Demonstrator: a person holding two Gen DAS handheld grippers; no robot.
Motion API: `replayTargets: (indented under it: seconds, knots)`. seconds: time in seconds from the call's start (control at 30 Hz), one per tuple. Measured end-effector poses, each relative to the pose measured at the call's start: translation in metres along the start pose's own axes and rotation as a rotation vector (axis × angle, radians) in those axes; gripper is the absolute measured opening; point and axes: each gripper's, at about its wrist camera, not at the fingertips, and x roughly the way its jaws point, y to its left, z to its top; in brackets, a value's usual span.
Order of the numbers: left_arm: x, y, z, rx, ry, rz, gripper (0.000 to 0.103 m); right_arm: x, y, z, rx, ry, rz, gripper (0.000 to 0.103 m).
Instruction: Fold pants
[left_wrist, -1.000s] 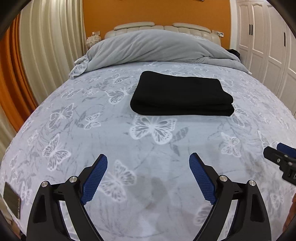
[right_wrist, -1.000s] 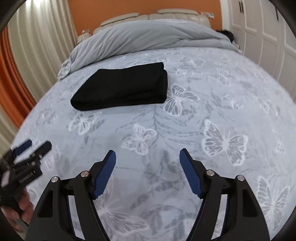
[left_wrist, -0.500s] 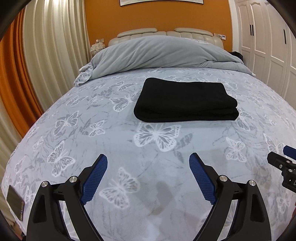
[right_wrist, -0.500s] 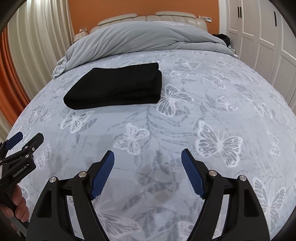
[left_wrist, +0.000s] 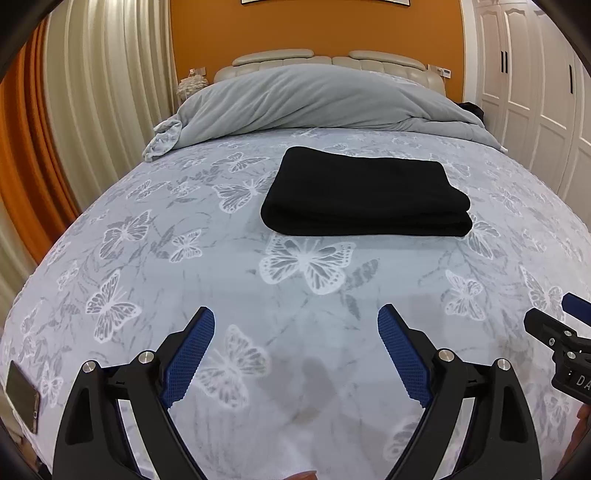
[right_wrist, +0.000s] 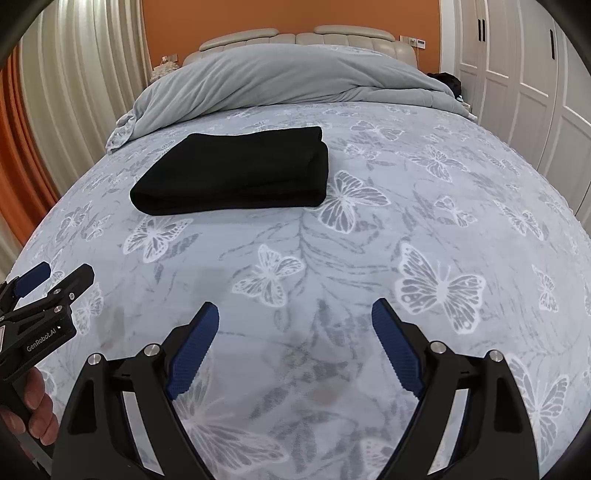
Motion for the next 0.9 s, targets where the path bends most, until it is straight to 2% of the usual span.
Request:
replayTargets:
  seconds: [0.9]
  knots:
    - [0.0005, -0.0073, -0.0033, 0.027, 0.005, -0.018, 0.088, 0.0011, 0.0050, -0.0025, -0.005, 0.003, -0.003, 0.083]
